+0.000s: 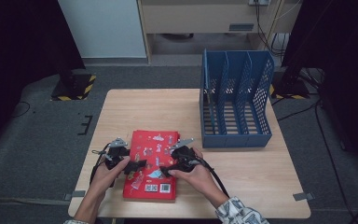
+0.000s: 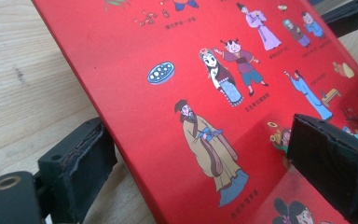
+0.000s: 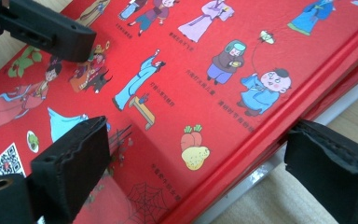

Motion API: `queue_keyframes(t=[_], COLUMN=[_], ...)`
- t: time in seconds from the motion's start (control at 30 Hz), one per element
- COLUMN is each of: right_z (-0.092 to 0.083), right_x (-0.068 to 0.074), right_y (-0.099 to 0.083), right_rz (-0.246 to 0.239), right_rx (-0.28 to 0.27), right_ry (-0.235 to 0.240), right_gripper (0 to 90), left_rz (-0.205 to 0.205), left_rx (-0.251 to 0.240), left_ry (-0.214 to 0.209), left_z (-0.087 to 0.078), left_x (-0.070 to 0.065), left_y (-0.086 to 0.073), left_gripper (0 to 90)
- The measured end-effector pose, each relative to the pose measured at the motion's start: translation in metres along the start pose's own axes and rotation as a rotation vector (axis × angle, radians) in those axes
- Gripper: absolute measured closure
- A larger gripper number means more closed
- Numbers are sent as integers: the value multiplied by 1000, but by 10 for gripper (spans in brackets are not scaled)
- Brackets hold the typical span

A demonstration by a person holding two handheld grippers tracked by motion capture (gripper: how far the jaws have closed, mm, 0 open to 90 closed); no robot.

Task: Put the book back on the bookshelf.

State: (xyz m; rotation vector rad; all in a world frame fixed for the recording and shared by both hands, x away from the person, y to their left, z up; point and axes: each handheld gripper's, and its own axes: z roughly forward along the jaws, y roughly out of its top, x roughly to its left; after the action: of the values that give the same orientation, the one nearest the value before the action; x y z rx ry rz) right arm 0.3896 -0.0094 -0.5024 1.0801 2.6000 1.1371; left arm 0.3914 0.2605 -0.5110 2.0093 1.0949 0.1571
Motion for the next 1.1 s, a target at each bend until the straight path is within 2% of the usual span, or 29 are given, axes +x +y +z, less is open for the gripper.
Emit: queue_keyframes(t=[0.13, 0.2, 0.23, 0.27, 0.33, 0.43, 0.6, 0.97, 1.1], right_z=[0, 0, 0, 1, 1, 1, 1, -5, -8], right_x=[0, 0, 0, 0, -1, -2, -1, -2, -5], right_y=[4, 6, 6, 7, 7, 9, 11, 28, 36], right_rz=[-1, 21, 18, 7, 26, 38, 28, 3, 3], right_rx=[-1, -9, -4, -1, 8, 13, -3, -18, -16], right_ry=[-12, -10, -9, -10, 0, 6, 6, -12, -26], right_gripper=[96, 110, 109, 109, 109, 110, 118, 176, 204], left_rz=[-12, -21, -19, -24, -25, -19, -9, 4, 12], left_rx=[14, -1, -1, -3, -5, -5, -3, -65, -70], left_ry=[5, 13, 22, 17, 13, 27, 38, 80, 92], left_z=[0, -2, -2, -1, -2, -4, -6, -21, -24], left_x=[1, 4, 4, 5, 6, 5, 3, 3, 4], left_y=[2, 2, 1, 1, 0, 1, 4, 17, 25], left_gripper=[70, 71, 71, 73, 73, 73, 76, 213, 234])
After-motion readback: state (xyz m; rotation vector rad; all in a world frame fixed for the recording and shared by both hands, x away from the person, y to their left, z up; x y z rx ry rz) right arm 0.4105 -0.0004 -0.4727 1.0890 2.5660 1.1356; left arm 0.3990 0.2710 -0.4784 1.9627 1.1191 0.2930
